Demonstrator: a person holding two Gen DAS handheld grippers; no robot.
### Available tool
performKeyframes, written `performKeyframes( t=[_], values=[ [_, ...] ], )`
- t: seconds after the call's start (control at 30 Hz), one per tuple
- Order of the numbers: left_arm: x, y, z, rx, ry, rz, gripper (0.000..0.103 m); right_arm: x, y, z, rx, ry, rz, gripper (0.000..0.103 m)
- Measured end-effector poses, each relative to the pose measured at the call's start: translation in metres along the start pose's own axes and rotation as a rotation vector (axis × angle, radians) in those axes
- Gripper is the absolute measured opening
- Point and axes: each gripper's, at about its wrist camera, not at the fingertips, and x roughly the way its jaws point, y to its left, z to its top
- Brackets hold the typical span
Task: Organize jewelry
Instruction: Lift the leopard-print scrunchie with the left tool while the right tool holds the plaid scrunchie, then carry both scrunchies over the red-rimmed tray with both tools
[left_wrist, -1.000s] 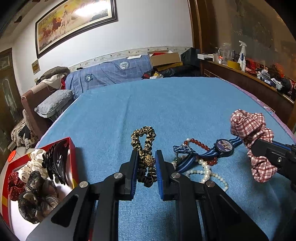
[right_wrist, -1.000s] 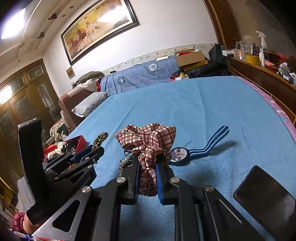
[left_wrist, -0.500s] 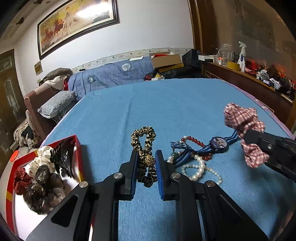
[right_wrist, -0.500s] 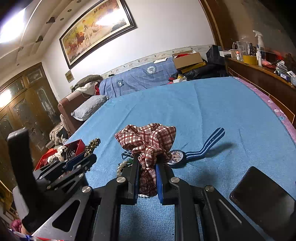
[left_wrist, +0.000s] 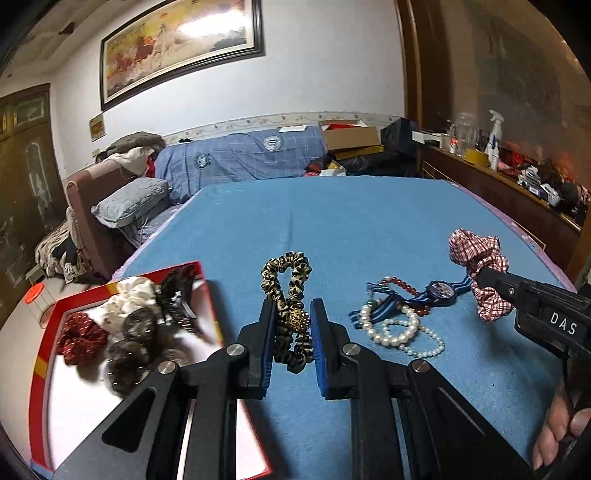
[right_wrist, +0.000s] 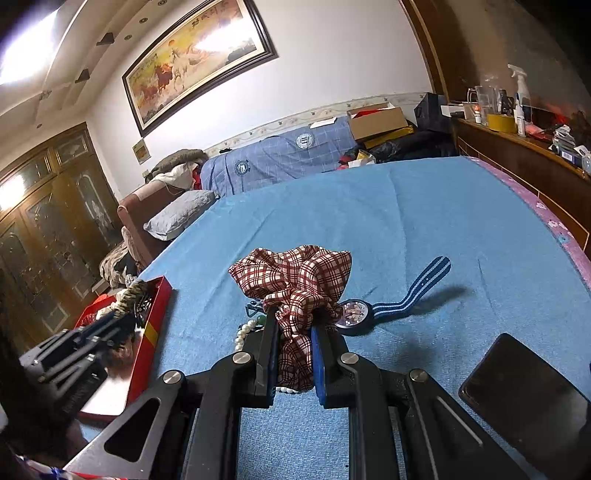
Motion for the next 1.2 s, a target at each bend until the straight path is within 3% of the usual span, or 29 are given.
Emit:
performKeyframes(
  t=[0.4,0.63,0.9,1.2],
  values=[
    [-0.017,0.037,-0.016,-0.047,0.005,0.056,0.018,0.005,0.017,-0.005,-0.077,0.010,0.016,0.017],
    [-0.033,0.085,-0.028,-0.113,0.004,0.113,0.018,0.005,0.045,-0.017,-0.096,0.051,0.137,0.017],
    [-0.048,0.156,-0.052,-0.223,0.025,0.205,0.018,0.006,0.125,-0.032,-0.202,0.109,0.284,0.018],
    [-0.046,0.220,-0.075,-0.360,0.096,0.266,0.018,0.041,0.211,-0.043,-0.320,0.248,0.399,0.019]
  ],
)
